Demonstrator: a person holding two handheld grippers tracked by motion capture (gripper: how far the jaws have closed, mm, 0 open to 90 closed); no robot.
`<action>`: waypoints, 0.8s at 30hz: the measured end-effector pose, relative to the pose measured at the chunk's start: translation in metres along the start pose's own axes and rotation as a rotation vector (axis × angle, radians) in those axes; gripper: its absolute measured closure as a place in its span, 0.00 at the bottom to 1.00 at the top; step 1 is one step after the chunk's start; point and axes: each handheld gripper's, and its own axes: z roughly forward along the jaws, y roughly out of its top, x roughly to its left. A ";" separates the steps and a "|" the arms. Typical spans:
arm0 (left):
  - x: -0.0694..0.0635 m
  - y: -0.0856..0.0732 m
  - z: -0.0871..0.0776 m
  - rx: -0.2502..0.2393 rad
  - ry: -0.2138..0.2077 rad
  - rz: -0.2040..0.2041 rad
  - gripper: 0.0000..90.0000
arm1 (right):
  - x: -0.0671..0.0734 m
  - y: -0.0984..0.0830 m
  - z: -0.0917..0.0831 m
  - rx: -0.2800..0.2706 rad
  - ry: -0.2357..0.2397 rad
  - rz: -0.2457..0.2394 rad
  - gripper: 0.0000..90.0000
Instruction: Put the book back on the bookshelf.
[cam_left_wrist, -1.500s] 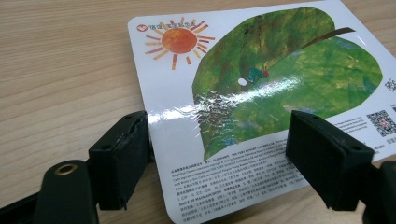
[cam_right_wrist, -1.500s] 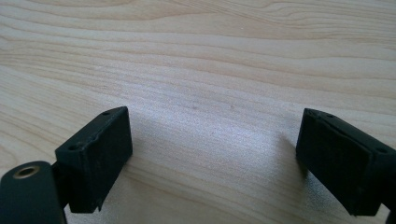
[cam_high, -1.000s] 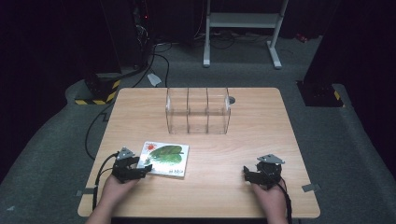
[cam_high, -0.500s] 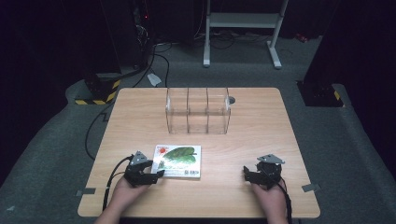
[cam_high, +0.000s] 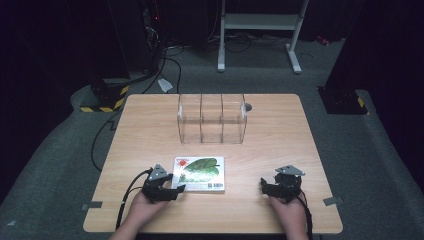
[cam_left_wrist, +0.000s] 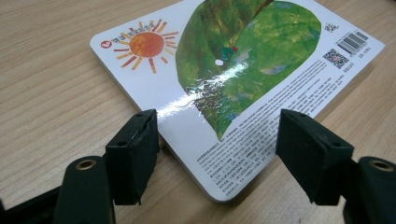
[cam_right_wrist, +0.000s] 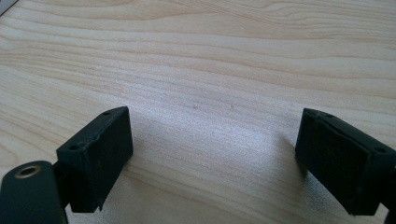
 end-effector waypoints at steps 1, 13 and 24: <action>0.000 0.000 0.000 0.000 -0.002 -0.001 0.34 | 0.000 0.000 0.000 0.000 0.001 0.000 0.13; -0.002 0.002 0.001 0.030 0.001 -0.082 0.34 | 0.009 0.009 -0.021 -0.076 0.059 -0.017 0.19; -0.011 -0.004 0.003 0.002 0.033 -0.018 0.26 | 0.052 0.034 -0.016 -0.075 0.152 -0.039 0.17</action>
